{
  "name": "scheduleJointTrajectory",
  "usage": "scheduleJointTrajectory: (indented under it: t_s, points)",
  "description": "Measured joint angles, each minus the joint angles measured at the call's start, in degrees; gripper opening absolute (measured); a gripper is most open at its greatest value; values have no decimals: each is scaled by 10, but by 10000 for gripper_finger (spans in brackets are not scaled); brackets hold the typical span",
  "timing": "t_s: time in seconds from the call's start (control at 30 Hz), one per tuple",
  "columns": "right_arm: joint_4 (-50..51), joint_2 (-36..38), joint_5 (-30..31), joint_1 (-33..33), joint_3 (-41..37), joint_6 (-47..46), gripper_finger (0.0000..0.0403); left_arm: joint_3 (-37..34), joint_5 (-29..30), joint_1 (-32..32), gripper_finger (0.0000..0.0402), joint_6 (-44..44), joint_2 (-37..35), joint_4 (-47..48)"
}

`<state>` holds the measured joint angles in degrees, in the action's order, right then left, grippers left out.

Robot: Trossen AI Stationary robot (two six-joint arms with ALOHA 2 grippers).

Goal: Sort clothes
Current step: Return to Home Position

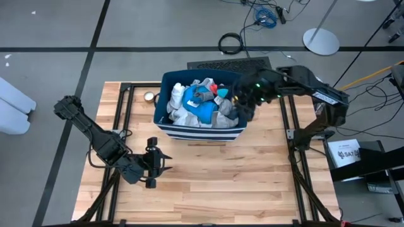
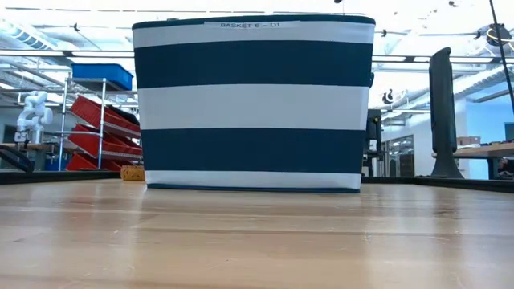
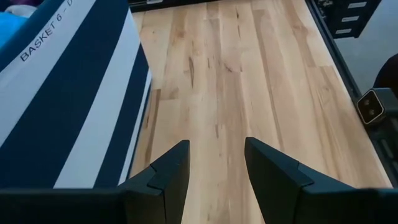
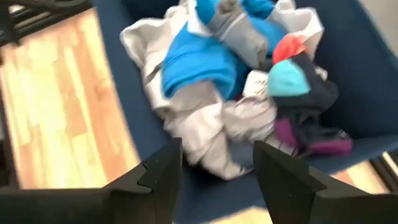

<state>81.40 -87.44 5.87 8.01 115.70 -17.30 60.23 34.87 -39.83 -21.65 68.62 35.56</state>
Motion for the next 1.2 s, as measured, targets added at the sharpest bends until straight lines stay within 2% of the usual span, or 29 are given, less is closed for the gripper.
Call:
scheduleJointTrajectory:
  t_s: [0.23,0.47,0.6,0.77,1.0,1.2]
  points:
    - [40,52,9,-92,-5,-53,183,0,0,0,164,0,0,2]
    - [23,142,145,-234,-85,-135,183,0,14,-4,164,10,-1,11]
    - [-33,206,179,-305,-194,-182,183,0,46,-16,164,27,-2,10]
    - [-146,286,180,-369,-358,-217,183,0,88,-39,164,41,-2,10]
    - [-313,382,181,-426,-572,-246,183,-1,126,-68,164,40,-13,16]
    - [-467,451,181,-459,-723,-250,183,-49,150,-91,164,9,-62,16]
